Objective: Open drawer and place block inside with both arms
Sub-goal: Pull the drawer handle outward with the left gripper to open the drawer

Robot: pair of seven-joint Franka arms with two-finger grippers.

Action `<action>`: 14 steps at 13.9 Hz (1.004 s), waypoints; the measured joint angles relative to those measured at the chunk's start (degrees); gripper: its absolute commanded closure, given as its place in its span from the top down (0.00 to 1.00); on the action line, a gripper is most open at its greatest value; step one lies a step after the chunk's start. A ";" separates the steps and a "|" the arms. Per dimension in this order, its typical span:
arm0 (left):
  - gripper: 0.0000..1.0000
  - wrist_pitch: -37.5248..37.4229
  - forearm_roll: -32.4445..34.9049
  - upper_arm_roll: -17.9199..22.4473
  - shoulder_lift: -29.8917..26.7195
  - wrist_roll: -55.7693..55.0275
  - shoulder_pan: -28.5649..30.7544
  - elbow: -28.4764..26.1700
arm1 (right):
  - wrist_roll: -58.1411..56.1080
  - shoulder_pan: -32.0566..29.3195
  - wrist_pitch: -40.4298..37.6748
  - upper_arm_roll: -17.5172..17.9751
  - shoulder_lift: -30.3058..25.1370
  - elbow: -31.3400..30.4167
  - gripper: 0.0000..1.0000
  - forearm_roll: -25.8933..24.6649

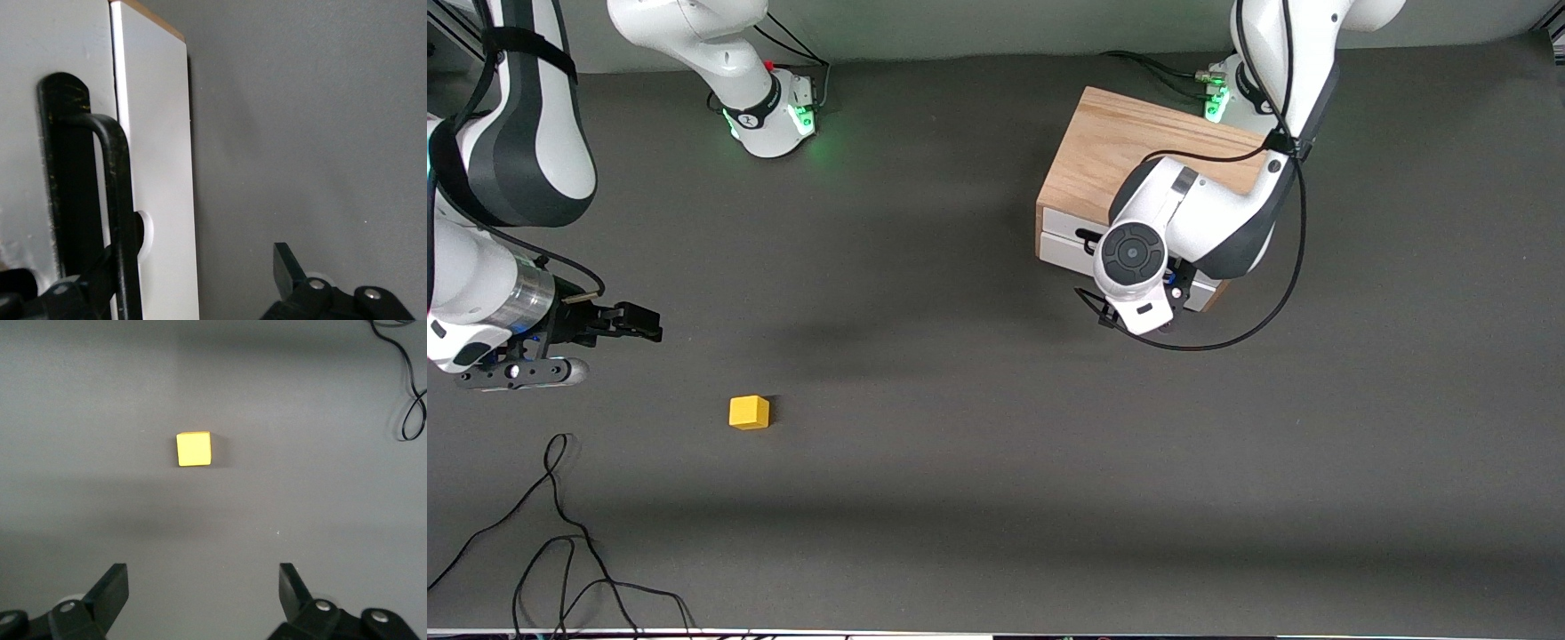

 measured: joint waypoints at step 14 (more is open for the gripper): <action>1.00 1.05 2.29 0.62 6.71 0.02 0.18 10.14 | 0.00 -0.27 0.03 -0.83 -0.01 0.04 1.00 0.00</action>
